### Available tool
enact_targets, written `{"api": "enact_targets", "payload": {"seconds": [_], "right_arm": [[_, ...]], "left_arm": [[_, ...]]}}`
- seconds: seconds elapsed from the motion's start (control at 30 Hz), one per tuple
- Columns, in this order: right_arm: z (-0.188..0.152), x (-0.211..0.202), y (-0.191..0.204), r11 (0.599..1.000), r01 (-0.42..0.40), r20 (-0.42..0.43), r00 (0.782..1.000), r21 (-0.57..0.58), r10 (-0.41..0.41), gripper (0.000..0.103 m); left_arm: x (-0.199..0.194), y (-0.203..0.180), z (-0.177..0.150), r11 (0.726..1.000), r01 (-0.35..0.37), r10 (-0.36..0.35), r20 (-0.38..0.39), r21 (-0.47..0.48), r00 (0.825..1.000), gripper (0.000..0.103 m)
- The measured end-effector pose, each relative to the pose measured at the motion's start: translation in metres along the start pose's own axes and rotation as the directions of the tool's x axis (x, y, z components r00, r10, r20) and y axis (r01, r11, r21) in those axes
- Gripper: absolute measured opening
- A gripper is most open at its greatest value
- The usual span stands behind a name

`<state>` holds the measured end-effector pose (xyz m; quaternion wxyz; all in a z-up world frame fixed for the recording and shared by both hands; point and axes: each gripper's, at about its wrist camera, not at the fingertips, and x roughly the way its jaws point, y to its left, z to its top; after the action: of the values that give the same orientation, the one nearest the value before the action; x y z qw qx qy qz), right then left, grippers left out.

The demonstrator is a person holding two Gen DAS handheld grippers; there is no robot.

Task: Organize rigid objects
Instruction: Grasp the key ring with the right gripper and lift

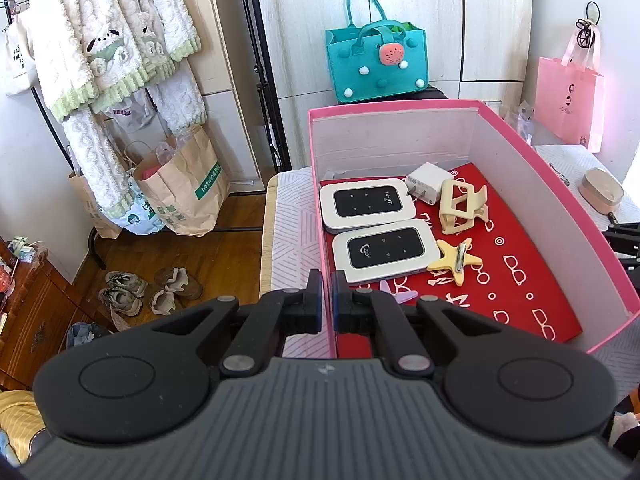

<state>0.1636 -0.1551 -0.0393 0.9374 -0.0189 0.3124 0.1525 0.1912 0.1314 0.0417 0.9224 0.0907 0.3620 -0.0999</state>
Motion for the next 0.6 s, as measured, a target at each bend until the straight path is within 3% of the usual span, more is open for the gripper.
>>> {"api": "enact_targets", "payload": {"seconds": [0.03, 0.07, 0.1, 0.27, 0.47, 0.57, 0.6], "right_arm": [[0.000, -0.002, 0.000, 1.000, -0.001, 0.013, 1.000, -0.001, 0.001, 0.025], [0.001, -0.005, 0.001, 1.000, -0.006, 0.026, 1.000, -0.002, 0.006, 0.013], [0.002, -0.007, 0.001, 1.000, -0.018, 0.034, 0.999, -0.003, 0.019, 0.007], [0.007, -0.009, -0.005, 0.998, -0.045, 0.011, 0.999, 0.051, 0.044, 0.002], [0.009, -0.004, -0.009, 0.995, -0.047, -0.026, 0.998, 0.087, 0.050, 0.012], [0.009, -0.002, -0.003, 0.998, -0.039, -0.040, 0.998, 0.043, 0.041, 0.027], [0.009, -0.001, -0.002, 0.998, -0.044, -0.043, 0.998, 0.037, 0.046, 0.027]], "left_arm": [[0.000, 0.000, 0.000, 1.000, -0.001, 0.001, 0.001, 0.001, 1.000, 0.004], [0.000, 0.000, 0.000, 1.000, 0.000, 0.000, 0.001, 0.001, 1.000, 0.004], [0.000, 0.000, 0.000, 1.000, 0.001, -0.001, 0.000, 0.000, 1.000, 0.004], [0.000, 0.000, 0.000, 1.000, 0.002, -0.002, 0.001, 0.000, 1.000, 0.004], [0.000, 0.000, 0.000, 1.000, 0.001, -0.001, 0.000, -0.002, 1.000, 0.004], [0.000, -0.001, 0.000, 1.000, 0.001, -0.001, 0.000, 0.000, 1.000, 0.005], [0.000, -0.001, 0.000, 1.000, 0.001, -0.001, 0.000, -0.001, 1.000, 0.005]]}}
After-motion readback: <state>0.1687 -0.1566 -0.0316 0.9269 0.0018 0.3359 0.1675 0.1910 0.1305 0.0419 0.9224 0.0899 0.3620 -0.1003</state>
